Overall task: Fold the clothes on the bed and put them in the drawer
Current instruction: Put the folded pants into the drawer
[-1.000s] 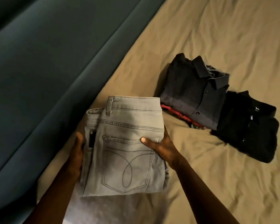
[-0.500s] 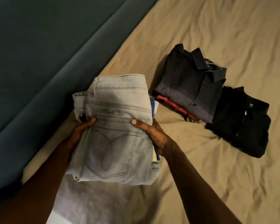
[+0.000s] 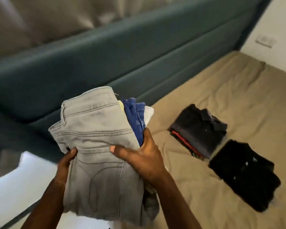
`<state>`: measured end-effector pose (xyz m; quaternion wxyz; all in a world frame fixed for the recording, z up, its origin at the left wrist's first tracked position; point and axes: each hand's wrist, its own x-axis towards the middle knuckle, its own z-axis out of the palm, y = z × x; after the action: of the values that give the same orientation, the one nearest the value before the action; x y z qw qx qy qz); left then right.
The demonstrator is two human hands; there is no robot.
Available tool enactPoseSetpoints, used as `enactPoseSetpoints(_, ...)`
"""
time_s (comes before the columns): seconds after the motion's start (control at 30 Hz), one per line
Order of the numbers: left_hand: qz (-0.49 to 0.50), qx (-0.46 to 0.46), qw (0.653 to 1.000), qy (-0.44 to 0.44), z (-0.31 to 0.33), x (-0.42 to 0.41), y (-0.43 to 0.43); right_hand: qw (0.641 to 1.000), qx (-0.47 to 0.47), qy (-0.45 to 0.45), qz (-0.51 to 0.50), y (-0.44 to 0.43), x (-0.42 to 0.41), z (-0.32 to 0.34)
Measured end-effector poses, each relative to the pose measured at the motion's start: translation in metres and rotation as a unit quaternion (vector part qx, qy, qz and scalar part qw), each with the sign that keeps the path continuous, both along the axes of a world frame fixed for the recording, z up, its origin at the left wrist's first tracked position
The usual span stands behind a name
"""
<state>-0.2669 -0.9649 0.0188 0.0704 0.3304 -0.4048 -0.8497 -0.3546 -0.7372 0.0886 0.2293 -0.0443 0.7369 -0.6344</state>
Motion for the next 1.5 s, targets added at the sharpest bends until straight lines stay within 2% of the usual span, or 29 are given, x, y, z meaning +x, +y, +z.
enactPoseSetpoints(0.1,0.116,-0.025,0.993,0.019,0.07,0.097,0.003,0.996,-0.009,0.029,0.086,-0.022,0.06,0.053)
enactPoseSetpoints(0.13,0.127,-0.03,0.991,0.021,0.087,0.123,0.006,0.993,-0.026,0.031,0.11,-0.029,0.075,0.061)
enactPoseSetpoints(0.2,0.196,-0.032,0.98,0.035,0.126,0.192,0.014,0.98,-0.062,0.008,0.187,-0.05,0.119,0.085)
enactPoseSetpoints(0.37,0.358,-0.033,0.933,0.005,0.172,0.363,0.034,0.921,-0.14,-0.06,0.357,-0.085,0.234,0.119)
enactPoseSetpoints(0.47,0.399,-0.039,0.916,0.014,0.181,0.464,0.069,0.88,-0.151,-0.089,0.441,-0.089,0.31,0.114)
enactPoseSetpoints(0.6,0.483,-0.035,0.875,0.012,0.178,0.607,0.157,0.797,-0.121,-0.149,0.573,-0.07,0.432,0.098)
enactPoseSetpoints(0.67,0.514,-0.028,0.857,-0.025,0.174,0.657,0.201,0.757,-0.108,-0.174,0.62,-0.055,0.481,0.086)
enactPoseSetpoints(0.83,0.636,-0.002,0.771,-0.029,0.155,0.806,0.359,0.632,-0.062,-0.215,0.742,0.02,0.651,0.067)
enactPoseSetpoints(0.87,0.666,0.003,0.745,-0.031,0.149,0.837,0.397,0.606,-0.053,-0.225,0.761,0.042,0.691,0.063)
enactPoseSetpoints(1.03,0.749,0.022,0.661,-0.044,0.141,0.93,0.52,0.538,0.0,-0.224,0.813,0.121,0.817,0.06)
enactPoseSetpoints(1.23,0.808,0.016,0.588,-0.03,0.124,1.012,0.588,0.473,0.066,-0.208,0.854,0.147,0.941,0.048)
enactPoseSetpoints(1.4,0.829,0.061,0.556,0.004,0.087,1.07,0.575,0.456,0.107,-0.176,0.866,0.121,1.028,0.011)
enactPoseSetpoints(1.5,0.832,0.075,0.55,0.004,0.054,1.106,0.547,0.468,0.127,-0.161,0.859,0.094,1.065,-0.028)
